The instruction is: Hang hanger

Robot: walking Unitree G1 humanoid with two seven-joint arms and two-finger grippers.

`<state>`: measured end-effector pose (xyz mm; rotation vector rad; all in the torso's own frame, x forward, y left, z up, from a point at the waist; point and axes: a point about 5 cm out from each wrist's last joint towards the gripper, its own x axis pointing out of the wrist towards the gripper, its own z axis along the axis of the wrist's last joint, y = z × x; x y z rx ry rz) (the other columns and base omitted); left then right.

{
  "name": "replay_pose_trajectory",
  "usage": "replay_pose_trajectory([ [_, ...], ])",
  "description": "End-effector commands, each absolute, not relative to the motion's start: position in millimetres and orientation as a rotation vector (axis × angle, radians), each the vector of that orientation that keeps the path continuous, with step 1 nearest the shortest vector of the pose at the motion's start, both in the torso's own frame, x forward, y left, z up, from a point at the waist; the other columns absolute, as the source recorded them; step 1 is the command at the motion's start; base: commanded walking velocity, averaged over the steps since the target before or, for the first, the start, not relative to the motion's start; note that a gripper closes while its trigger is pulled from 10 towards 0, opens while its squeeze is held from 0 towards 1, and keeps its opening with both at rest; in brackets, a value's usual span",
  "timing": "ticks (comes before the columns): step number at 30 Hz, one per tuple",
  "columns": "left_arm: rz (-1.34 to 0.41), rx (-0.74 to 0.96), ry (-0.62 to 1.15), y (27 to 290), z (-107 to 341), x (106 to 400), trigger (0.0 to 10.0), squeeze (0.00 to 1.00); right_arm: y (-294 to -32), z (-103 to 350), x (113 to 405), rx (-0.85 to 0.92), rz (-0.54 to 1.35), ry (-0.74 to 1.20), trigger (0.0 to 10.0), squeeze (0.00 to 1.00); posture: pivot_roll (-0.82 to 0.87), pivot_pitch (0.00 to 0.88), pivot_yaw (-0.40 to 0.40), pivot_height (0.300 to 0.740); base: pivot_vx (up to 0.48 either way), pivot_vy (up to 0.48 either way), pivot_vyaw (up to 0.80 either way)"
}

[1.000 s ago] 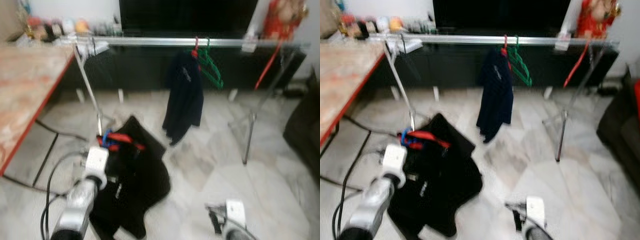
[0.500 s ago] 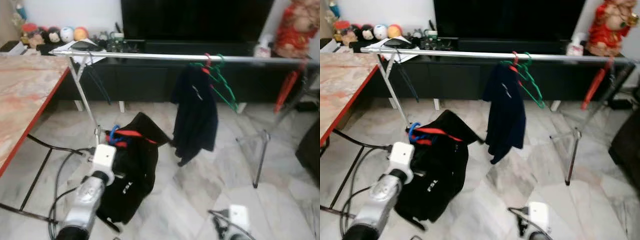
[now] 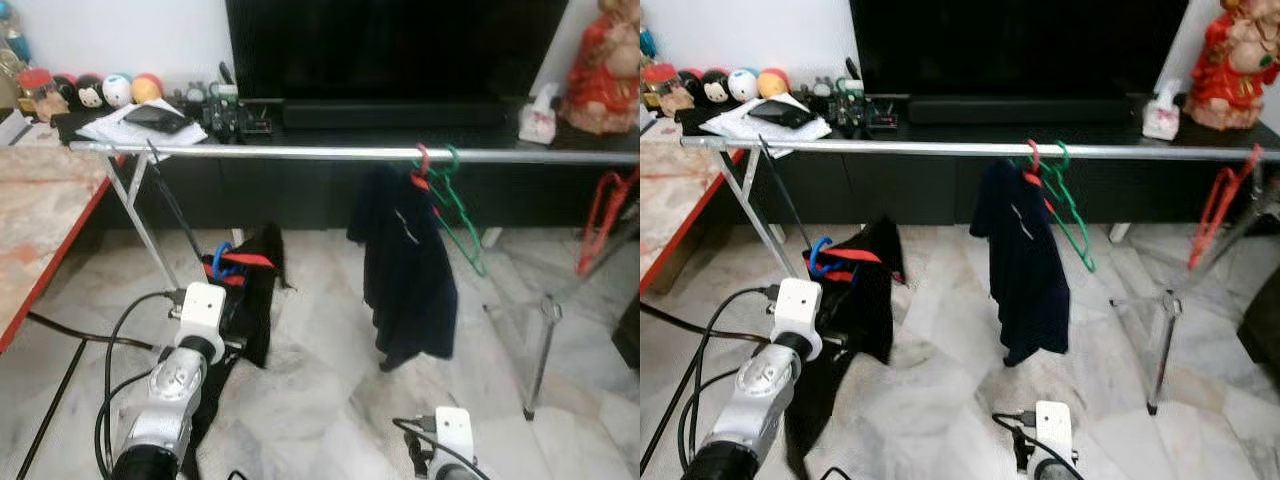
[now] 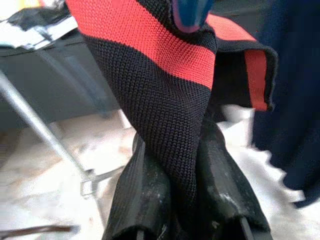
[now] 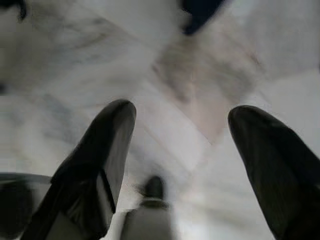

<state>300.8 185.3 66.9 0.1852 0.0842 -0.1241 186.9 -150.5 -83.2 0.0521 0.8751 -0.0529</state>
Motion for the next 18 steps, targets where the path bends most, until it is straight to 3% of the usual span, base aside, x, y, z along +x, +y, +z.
replay_pose_trajectory([
  [1,-0.128,0.191,0.028,180.0,78.6,306.2,10.0,0.0,-152.1,-87.6,177.4,0.041,-0.057,0.897,10.0,0.0,-0.05,0.038,-0.005,0.74,0.465,0.0,0.0],
  [4,-0.124,0.196,0.033,179.6,78.0,306.4,10.0,0.0,-153.0,-88.4,175.4,0.04,-0.057,0.9,10.0,0.0,-0.05,0.035,-0.006,0.74,0.398,0.0,0.0],
  [13,-0.128,0.231,0.07,179.1,72.2,306.2,10.0,0.0,-149.7,-84.9,184.3,0.029,-0.038,0.897,10.0,0.0,-0.05,0.021,-0.01,0.74,0.0,0.0,0.0],
  [18,-0.12,0.231,0.071,179.4,71.4,305.9,10.0,0.0,-147.0,-82.0,190.9,0.007,-0.024,0.887,10.0,0.0,-0.05,0.012,-0.011,0.74,0.0,-0.317,0.29],
])
